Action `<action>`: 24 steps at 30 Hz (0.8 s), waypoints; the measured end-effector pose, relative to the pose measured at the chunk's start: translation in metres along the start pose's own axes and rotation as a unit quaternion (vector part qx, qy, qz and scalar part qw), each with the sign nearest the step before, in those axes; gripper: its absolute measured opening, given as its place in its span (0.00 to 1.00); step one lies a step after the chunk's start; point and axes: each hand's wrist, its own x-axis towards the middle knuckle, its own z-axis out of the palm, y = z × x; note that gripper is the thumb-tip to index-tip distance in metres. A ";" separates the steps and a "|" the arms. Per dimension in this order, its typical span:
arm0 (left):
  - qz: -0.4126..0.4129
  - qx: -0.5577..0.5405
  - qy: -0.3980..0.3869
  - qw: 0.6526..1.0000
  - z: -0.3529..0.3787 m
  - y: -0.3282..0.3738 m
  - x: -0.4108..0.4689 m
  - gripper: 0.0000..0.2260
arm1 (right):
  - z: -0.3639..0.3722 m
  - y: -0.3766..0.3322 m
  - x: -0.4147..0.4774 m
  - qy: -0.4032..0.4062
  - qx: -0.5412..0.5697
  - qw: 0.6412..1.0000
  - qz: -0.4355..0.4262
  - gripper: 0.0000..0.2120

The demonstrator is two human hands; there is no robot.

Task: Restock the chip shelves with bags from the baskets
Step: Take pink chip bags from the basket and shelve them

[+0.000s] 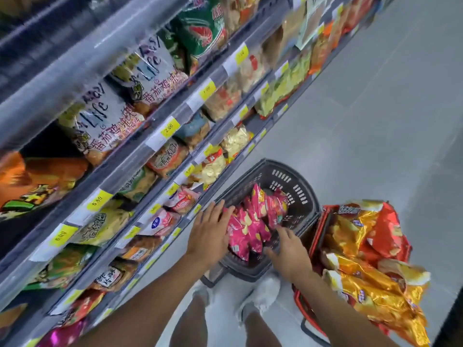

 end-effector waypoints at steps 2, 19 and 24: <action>-0.003 -0.013 -0.014 1.000 0.021 -0.013 0.023 0.33 | 0.025 0.003 0.034 -0.035 0.041 0.998 0.024 0.37; -0.033 -0.137 -0.047 0.989 0.115 -0.105 0.118 0.32 | 0.178 0.005 0.189 -0.059 0.189 0.977 0.082 0.28; -0.029 -0.177 -0.032 0.983 0.107 -0.100 0.111 0.30 | 0.151 0.010 0.161 -0.049 0.267 0.958 0.090 0.24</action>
